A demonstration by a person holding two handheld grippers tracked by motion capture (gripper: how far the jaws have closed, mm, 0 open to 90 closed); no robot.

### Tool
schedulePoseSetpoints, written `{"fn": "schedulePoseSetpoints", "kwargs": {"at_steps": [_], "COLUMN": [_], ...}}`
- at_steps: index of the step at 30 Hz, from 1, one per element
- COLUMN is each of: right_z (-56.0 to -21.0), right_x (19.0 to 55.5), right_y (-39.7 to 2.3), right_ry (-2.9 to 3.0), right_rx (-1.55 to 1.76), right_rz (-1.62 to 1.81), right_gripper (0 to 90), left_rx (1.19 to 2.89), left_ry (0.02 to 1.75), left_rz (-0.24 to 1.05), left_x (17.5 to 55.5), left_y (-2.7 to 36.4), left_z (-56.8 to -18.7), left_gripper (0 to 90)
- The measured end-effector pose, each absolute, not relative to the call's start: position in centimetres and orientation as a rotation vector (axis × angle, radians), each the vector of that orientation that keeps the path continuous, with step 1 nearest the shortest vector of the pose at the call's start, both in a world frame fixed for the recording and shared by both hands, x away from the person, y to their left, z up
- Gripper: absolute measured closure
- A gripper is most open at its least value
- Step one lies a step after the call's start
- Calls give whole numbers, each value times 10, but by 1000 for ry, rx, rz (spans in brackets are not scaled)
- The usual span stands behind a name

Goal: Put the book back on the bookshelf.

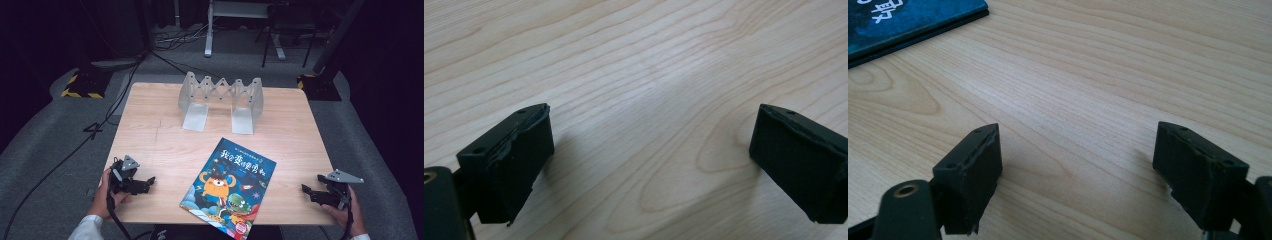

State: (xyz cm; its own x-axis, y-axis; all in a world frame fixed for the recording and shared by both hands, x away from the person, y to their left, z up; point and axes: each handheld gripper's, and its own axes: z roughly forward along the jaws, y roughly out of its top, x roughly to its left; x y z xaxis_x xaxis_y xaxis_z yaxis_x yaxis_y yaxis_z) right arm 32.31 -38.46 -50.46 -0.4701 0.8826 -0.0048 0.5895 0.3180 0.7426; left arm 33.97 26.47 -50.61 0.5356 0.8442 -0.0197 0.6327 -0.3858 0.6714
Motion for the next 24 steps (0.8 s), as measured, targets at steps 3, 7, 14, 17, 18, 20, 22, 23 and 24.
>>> {"fn": "schedulePoseSetpoints", "kwargs": {"at_steps": [3, 7, 14, 17, 18, 20, 22, 23, 24], "right_z": [-505, -505, -502, -501, -501, -500, -500, -500, -501], "right_x": [323, 323, 325, 327, 327, 331, 335, 335, 337], "right_y": [-384, -381, -365, -333, -333, -315, -298, -298, -288], "right_ry": [2185, 2190, 2281, 2367, 2367, 2405, 2432, 2432, 2440], "right_rx": [1293, 1286, 1231, 1131, 1131, 1088, 1049, 1049, 1032], "right_rz": [968, 970, 971, 978, 978, 985, 989, 989, 1005], "right_gripper": [200, 200, 196, 193, 193, 192, 191, 191, 191], "left_rx": [2177, 2206, 2265, 2269, 2269, 2277, 2282, 2283, 2290], "left_ry": [1121, 1061, 927, 908, 908, 887, 869, 860, 842], "left_rz": [413, 391, 332, 315, 315, 315, 307, 299, 298], "left_x": [336, 334, 326, 324, 324, 323, 322, 322, 322], "left_y": [260, 256, 245, 235, 235, 228, 222, 218, 215], "left_z": [-506, -506, -506, -506, -506, -506, -506, -507, -506], "left_gripper": [44, 36, 2, 2, 2, 2, 2, 2, 2]}}
